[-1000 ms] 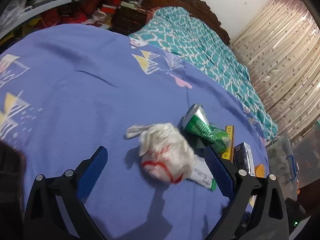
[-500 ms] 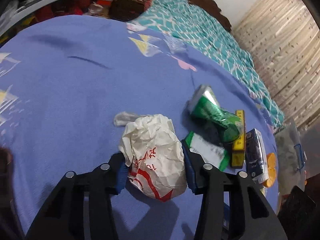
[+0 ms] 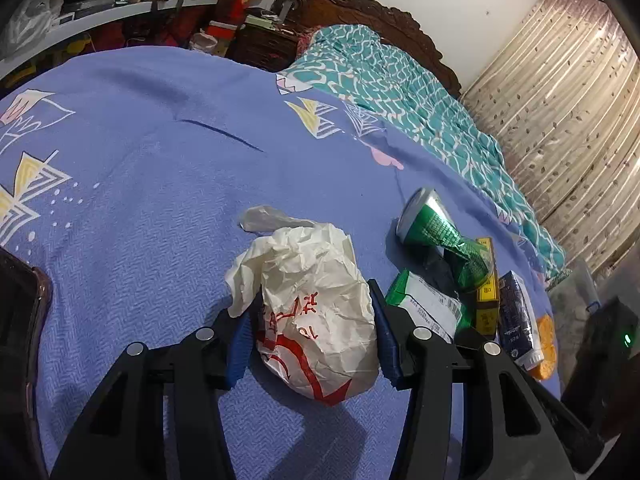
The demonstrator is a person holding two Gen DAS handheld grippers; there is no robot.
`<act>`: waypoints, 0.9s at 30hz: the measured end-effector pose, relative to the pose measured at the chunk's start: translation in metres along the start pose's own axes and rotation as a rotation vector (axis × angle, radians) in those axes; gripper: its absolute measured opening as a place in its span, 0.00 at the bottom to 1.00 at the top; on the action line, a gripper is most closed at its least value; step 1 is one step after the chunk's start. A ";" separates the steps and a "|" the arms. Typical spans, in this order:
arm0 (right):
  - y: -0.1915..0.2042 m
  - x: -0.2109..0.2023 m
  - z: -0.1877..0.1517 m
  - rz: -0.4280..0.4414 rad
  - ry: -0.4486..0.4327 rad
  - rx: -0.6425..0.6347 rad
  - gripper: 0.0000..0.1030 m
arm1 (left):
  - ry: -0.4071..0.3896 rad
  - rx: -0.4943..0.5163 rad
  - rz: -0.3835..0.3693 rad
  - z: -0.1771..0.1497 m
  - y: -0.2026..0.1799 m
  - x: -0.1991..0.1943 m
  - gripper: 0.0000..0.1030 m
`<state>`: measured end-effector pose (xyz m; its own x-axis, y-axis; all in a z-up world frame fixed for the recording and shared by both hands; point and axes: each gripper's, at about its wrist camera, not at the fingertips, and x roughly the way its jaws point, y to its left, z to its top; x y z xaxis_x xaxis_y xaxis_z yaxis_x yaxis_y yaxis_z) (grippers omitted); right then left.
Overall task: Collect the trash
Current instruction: 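Grasp the green snack wrapper with the right gripper while the left gripper holds the bag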
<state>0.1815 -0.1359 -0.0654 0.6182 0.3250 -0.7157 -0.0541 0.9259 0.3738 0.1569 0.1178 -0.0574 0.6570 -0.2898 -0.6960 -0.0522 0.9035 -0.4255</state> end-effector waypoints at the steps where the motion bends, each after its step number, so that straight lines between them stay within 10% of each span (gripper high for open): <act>1: 0.004 0.006 0.003 -0.004 0.009 -0.011 0.81 | -0.002 0.003 0.005 0.000 -0.001 0.000 0.47; 3: 0.015 0.013 0.005 -0.030 0.012 -0.047 0.79 | -0.004 0.006 0.008 -0.001 -0.002 0.000 0.47; 5: 0.027 0.016 0.001 -0.057 0.023 -0.113 0.34 | -0.006 -0.002 0.001 -0.001 -0.001 0.000 0.48; 8: 0.031 0.010 -0.008 -0.024 0.020 -0.136 0.13 | -0.009 -0.004 0.000 0.000 -0.001 0.000 0.48; 19: -0.034 -0.086 -0.095 -0.033 -0.009 0.021 0.11 | -0.010 0.055 0.038 0.000 -0.014 0.002 0.47; 27: -0.077 -0.140 -0.131 -0.105 -0.067 0.088 0.14 | 0.017 0.286 0.068 -0.019 -0.060 0.007 0.47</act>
<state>-0.0037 -0.2274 -0.0716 0.6678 0.2110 -0.7138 0.0809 0.9327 0.3514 0.1499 0.0552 -0.0474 0.6463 -0.2289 -0.7280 0.1205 0.9726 -0.1989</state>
